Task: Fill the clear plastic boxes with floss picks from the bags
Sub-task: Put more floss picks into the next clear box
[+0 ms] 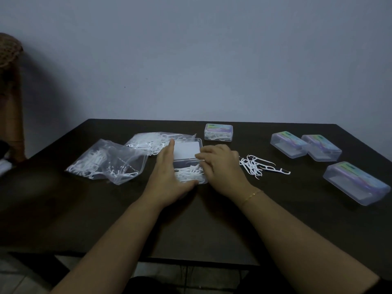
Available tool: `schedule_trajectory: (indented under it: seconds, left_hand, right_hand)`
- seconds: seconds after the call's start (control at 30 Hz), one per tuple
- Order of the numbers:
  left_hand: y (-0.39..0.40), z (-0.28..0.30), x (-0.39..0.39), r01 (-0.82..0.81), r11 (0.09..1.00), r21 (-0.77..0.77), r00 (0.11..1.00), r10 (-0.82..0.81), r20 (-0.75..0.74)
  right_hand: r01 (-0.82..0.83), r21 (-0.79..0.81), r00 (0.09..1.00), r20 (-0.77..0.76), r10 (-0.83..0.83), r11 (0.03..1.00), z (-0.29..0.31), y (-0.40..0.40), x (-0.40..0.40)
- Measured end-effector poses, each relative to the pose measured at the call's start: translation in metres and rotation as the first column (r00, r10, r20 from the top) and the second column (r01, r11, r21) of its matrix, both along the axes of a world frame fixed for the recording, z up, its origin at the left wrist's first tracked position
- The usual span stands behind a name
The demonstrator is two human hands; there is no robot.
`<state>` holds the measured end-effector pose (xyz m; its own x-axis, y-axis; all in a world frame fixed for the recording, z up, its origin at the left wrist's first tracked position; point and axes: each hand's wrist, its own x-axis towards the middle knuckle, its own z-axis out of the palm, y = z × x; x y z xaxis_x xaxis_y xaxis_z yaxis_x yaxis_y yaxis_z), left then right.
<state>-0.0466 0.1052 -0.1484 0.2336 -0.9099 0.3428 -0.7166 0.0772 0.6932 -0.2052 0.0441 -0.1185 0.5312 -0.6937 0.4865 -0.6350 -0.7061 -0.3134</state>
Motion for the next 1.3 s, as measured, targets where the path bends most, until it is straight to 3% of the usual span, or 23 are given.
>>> schedule_trajectory:
  seconds: [0.17,0.27,0.4,0.47,0.57,0.73,0.9,1.03,1.3]
  left_hand:
    - [-0.002,0.001,0.001,-0.003,1.000,0.011,0.999,0.002,0.043]
    - [-0.001,0.002,0.000,-0.004,1.000,0.026,0.997,0.002,0.082]
    - [0.000,0.003,-0.001,-0.006,0.999,0.045,0.995,0.001,0.101]
    - [0.001,0.004,-0.002,-0.001,0.999,0.044,0.994,-0.004,0.110]
    - [0.003,0.005,-0.005,-0.005,0.999,0.050,0.992,-0.001,0.128]
    - [0.000,0.005,-0.003,-0.015,1.000,-0.015,0.988,0.017,0.154]
    - [-0.003,0.002,-0.002,-0.010,1.000,0.023,0.993,0.007,0.122]
    - [-0.003,0.002,-0.002,-0.019,0.998,0.057,0.986,0.009,0.164]
    - [-0.003,0.005,-0.005,-0.040,0.997,0.071,0.978,0.025,0.206]
  right_hand:
    - [0.161,0.167,0.987,-0.034,-0.157,0.973,-0.005,-0.011,-0.011]
    - [0.107,0.213,0.993,-0.069,-0.095,0.971,-0.008,-0.008,-0.008]
    - [0.063,0.254,0.995,0.055,-0.080,0.965,-0.008,-0.003,-0.004]
    - [0.029,0.291,0.999,0.030,-0.040,0.956,-0.007,-0.004,-0.004]
    - [0.009,0.292,0.999,-0.039,0.003,0.956,-0.008,-0.006,-0.005]
    - [-0.010,0.202,1.000,0.031,0.004,0.979,-0.003,-0.002,-0.008]
    - [-0.085,0.246,0.996,-0.008,0.090,0.965,-0.003,0.004,-0.007]
    - [-0.066,0.256,0.998,0.034,0.059,0.964,0.000,0.004,-0.007]
    - [0.075,0.234,0.977,-0.210,-0.025,0.969,-0.012,0.000,-0.008]
